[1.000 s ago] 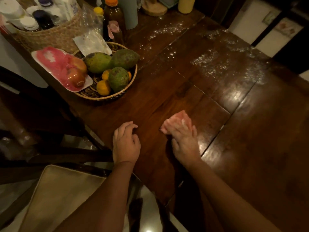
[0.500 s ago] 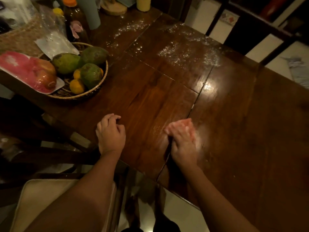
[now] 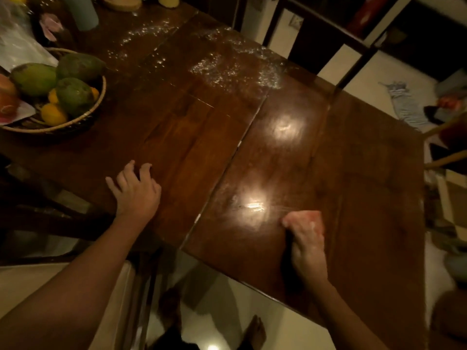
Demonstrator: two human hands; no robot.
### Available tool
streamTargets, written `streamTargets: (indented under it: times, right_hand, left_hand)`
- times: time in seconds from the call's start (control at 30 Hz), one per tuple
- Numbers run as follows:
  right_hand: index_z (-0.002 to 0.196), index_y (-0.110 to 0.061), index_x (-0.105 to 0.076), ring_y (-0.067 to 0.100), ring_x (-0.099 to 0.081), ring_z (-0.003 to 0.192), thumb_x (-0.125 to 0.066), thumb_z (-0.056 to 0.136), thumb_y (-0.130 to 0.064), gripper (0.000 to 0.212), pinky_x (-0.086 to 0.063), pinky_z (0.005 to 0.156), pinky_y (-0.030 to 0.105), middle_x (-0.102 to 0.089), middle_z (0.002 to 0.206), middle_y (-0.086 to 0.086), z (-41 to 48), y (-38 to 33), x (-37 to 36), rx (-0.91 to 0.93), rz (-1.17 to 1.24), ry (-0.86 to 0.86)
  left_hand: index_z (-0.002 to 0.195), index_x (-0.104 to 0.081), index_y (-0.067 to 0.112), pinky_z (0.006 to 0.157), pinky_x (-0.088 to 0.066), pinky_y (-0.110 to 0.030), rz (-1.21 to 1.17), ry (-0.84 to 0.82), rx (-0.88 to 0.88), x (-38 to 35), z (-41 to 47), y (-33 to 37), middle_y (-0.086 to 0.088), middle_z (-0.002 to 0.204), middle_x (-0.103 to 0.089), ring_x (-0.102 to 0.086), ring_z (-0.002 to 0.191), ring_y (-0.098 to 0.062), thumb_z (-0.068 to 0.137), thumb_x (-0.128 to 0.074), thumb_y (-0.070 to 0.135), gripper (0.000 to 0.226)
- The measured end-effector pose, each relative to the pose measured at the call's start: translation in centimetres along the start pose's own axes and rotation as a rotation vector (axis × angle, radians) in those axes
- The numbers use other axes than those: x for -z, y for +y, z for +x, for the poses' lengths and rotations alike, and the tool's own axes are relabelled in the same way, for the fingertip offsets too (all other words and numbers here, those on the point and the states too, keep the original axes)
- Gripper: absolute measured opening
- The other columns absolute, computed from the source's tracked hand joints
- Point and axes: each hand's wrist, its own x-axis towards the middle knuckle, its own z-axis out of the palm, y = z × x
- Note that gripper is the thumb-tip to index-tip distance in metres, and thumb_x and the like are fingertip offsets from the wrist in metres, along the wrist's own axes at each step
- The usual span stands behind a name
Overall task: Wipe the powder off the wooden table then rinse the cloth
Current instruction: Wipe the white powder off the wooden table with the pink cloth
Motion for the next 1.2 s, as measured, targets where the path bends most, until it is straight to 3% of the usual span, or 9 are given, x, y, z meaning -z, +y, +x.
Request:
streamTargets:
  times: [0.07, 0.17, 0.37, 0.5, 0.6, 0.73, 0.93, 1.03, 1.2]
  right_hand:
    - [0.145, -0.043, -0.048, 0.031, -0.022, 0.154, -0.042, 0.097, -0.014, 0.056, -0.008, 0.125, 0.057, -0.038, 0.161, -0.008, -2.8, 1.9, 1.0, 0.405, -0.017, -0.232]
    - [0.147, -0.051, -0.042, 0.015, -0.021, 0.154, -0.04, 0.103, -0.033, 0.047, -0.006, 0.124, 0.044, -0.032, 0.16, -0.024, -6.2, 7.1, 4.3, 0.597, -0.115, -0.427]
    - [0.139, -0.064, -0.035, 0.015, -0.014, 0.154, -0.045, 0.1, -0.022, 0.058, -0.005, 0.123, 0.061, -0.035, 0.161, -0.015, -4.9, 16.9, 9.1, -0.2, -0.013, -0.035]
    - [0.134, -0.051, -0.054, 0.022, -0.023, 0.153, -0.045, 0.091, -0.011, 0.059, -0.006, 0.123, 0.043, -0.04, 0.156, -0.019, -5.9, 17.2, 10.0, 0.276, 0.004, -0.198]
    - [0.142, -0.068, -0.029, 0.003, 0.009, 0.154, -0.033, 0.092, -0.031, 0.063, 0.01, 0.123, 0.036, -0.008, 0.159, -0.041, -8.9, 21.1, 12.3, 0.536, -0.104, -0.575]
    - [0.139, -0.078, -0.015, -0.001, 0.009, 0.153, -0.028, 0.095, -0.042, 0.058, 0.005, 0.125, 0.052, -0.007, 0.158, -0.041, -8.2, 27.0, 16.0, 0.311, -0.129, -0.478]
    - [0.147, -0.051, -0.041, 0.026, -0.008, 0.156, -0.045, 0.101, -0.016, 0.058, -0.003, 0.124, 0.058, -0.025, 0.166, -0.012, 1.4, 25.4, 15.5, -0.123, -0.044, -0.148]
    - [0.138, -0.046, -0.055, 0.017, -0.007, 0.156, -0.045, 0.094, -0.01, 0.058, -0.001, 0.125, 0.053, -0.036, 0.16, -0.016, 3.7, 23.6, 13.4, 0.3, -0.015, -0.148]
    - [0.151, -0.058, -0.024, 0.013, 0.0, 0.156, -0.034, 0.097, -0.034, 0.06, 0.004, 0.124, 0.051, -0.016, 0.163, -0.027, 6.5, 26.5, 13.4, 0.829, -0.211, -0.544]
  left_hand:
    - [0.14, -0.04, 0.016, 0.111, -0.014, -0.072, 0.004, -0.071, -0.041, -0.3, -2.7, 3.3, -0.024, 0.147, -0.032, -0.034, 0.133, -0.045, 0.095, -0.051, 0.024, 0.047]
    - [0.145, -0.033, 0.023, 0.113, -0.01, -0.071, -0.016, -0.169, -0.115, -1.1, -8.1, 9.5, -0.021, 0.152, -0.026, -0.028, 0.137, -0.042, 0.097, -0.045, 0.031, 0.05]
    - [0.156, 0.009, 0.033, 0.113, 0.011, -0.067, 0.016, -0.43, -0.292, -3.9, -17.4, 23.3, -0.012, 0.162, 0.022, 0.016, 0.15, -0.034, 0.101, -0.021, 0.055, 0.067]
    - [0.153, 0.02, 0.035, 0.112, 0.012, -0.069, 0.093, -0.515, -0.312, -5.3, -20.8, 29.1, -0.004, 0.16, 0.031, 0.025, 0.148, -0.032, 0.1, -0.014, 0.062, 0.069]
    - [0.151, 0.023, 0.039, 0.112, 0.011, -0.069, 0.11, -0.544, -0.266, -5.2, -20.6, 29.8, -0.002, 0.159, 0.033, 0.026, 0.147, -0.032, 0.097, -0.013, 0.066, 0.07]
    - [0.15, 0.024, 0.042, 0.113, 0.011, -0.068, 0.119, -0.589, -0.242, -5.2, -20.4, 30.0, 0.0, 0.157, 0.037, 0.028, 0.146, -0.031, 0.095, -0.011, 0.069, 0.07]
    - [0.144, 0.026, 0.053, 0.111, 0.013, -0.068, 0.109, -0.578, -0.219, -5.4, -20.1, 30.0, 0.007, 0.154, 0.041, 0.028, 0.147, -0.027, 0.092, -0.01, 0.074, 0.067]
    - [0.139, 0.022, 0.064, 0.111, 0.013, -0.069, 0.083, -0.494, -0.221, -5.7, -18.3, 30.5, 0.013, 0.157, 0.034, 0.024, 0.148, -0.023, 0.091, -0.009, 0.075, 0.058]
    - [0.14, 0.013, 0.069, 0.108, 0.011, -0.072, 0.081, -0.477, -0.131, -5.3, -13.4, 32.5, 0.014, 0.162, 0.023, 0.017, 0.15, -0.023, 0.09, -0.012, 0.077, 0.056]
